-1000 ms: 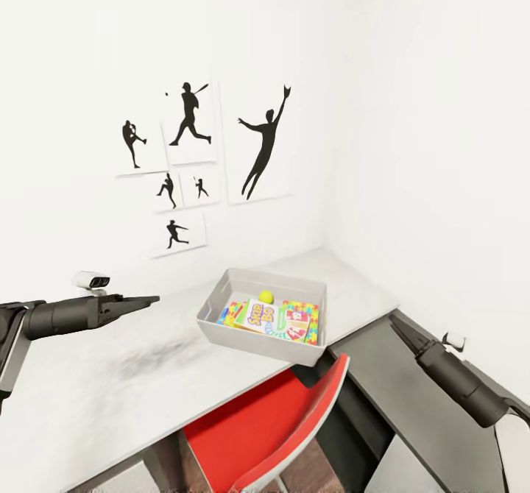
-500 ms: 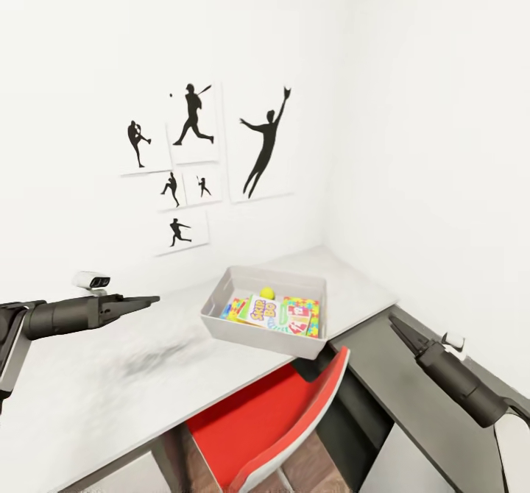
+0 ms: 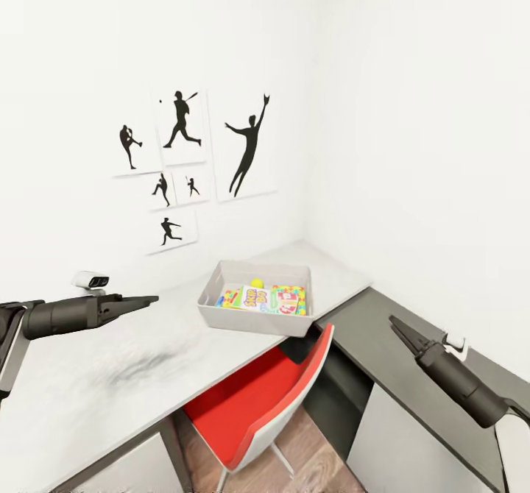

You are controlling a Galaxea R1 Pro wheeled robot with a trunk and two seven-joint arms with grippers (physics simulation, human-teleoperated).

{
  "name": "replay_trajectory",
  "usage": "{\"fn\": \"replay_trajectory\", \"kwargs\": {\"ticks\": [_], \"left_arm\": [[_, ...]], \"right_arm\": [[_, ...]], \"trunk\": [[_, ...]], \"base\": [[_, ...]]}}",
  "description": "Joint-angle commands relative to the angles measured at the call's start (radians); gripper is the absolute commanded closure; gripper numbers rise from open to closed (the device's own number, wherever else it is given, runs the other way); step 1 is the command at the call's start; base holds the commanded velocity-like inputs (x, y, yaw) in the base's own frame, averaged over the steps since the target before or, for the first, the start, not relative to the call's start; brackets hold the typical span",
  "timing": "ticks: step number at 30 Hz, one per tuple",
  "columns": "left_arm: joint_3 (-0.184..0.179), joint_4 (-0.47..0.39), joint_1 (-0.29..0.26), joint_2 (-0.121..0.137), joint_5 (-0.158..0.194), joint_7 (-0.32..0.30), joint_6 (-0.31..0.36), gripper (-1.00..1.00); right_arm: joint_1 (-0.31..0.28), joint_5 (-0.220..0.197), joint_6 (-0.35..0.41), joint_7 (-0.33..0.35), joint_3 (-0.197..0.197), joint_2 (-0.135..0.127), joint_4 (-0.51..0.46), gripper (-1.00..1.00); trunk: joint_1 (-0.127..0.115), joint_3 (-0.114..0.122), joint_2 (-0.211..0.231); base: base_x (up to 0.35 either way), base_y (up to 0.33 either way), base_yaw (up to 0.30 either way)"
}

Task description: Put all the toys in the child's room - the three board games (two on the bed and one on the table), the two jigsaw puzzles on the table, and the tennis ball on the table - inside the toy box on the table in the child's room.

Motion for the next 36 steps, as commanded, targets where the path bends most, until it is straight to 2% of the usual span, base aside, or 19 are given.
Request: {"fn": "replay_trajectory", "kwargs": {"ticks": [1, 36], "left_arm": [[0.0, 0.0, -0.001, 0.001, 0.0, -0.004, 0.011, -1.0], [0.001, 0.001, 0.0, 0.004, 0.001, -0.004, 0.011, -1.0]], "right_arm": [[-0.001, -0.002, 0.006, 0.002, -0.001, 0.0, 0.003, -1.0], [-0.001, -0.002, 0.006, 0.004, -0.004, -0.001, 0.027, -1.0]], "trunk": [[0.0, -0.001, -0.002], [0.0, 0.037, -0.002]], "base": [[-0.24, 0.127, -0.228], [-0.207, 0.116, -0.228]]}}
